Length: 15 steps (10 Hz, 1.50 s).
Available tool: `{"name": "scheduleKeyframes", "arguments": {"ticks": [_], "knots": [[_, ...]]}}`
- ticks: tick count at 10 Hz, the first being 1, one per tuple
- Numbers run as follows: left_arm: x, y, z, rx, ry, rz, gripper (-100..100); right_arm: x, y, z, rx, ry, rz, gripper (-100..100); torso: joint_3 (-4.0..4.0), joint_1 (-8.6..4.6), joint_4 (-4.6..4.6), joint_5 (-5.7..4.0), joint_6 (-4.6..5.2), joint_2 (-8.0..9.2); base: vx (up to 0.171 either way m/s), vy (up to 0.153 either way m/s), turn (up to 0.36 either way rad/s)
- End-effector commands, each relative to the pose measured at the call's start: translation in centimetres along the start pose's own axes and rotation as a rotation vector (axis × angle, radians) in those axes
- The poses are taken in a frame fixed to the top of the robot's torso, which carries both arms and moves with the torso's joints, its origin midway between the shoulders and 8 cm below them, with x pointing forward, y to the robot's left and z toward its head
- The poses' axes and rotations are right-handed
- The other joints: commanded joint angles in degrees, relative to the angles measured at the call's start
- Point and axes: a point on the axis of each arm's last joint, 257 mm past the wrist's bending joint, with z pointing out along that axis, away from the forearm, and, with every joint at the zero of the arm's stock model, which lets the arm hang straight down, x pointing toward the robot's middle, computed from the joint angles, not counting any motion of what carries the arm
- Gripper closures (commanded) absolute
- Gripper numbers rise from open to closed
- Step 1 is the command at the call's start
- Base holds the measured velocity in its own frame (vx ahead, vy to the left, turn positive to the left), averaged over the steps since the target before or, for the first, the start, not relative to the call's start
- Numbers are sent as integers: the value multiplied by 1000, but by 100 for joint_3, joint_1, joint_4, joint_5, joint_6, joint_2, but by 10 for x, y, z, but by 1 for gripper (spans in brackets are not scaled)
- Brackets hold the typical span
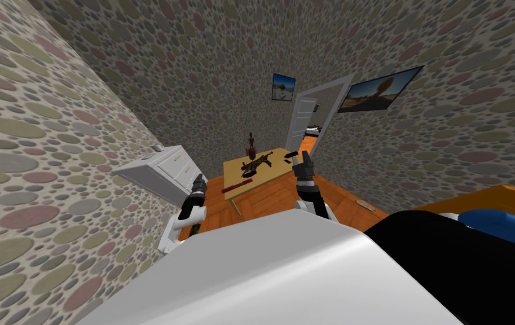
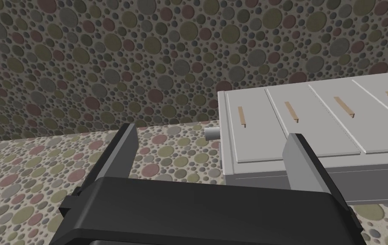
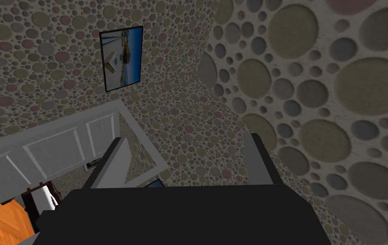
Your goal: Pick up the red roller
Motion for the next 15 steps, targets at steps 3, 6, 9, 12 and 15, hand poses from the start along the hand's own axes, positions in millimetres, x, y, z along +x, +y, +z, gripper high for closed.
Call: {"name": "scheduleKeyframes", "arguments": {"ticks": [3, 6, 9, 12, 15], "knots": [[-8, 40, 13, -131, -28, -13, -100, 0, 0, 0, 0, 0, 0, 0, 1, 3, 0, 0, 0, 1, 22, -16, -56], [-11, 63, 17, -200, -41, -21, -100, 0, 0, 0, 0, 0, 0, 0, 0, 3, 0, 1, 1, -1, 24, -11, -47], [-15, 102, 23, -323, -65, -43, -100, 0, 0, 0, 0, 0, 0, 0, -1, 3, 0, 0, -1, -1, 30, -15, -75], [-17, 123, 23, -392, -76, -56, -100, 0, 0, 0, 0, 0, 0, 0, -2, 4, -1, 1, 0, -4, 32, -9, -54], [-17, 163, 21, -526, -95, -86, -100, 0, 0, 0, 0, 0, 0, 0, -8, -2, -3, -1, 1, -14, 54, -17, -105]]}}
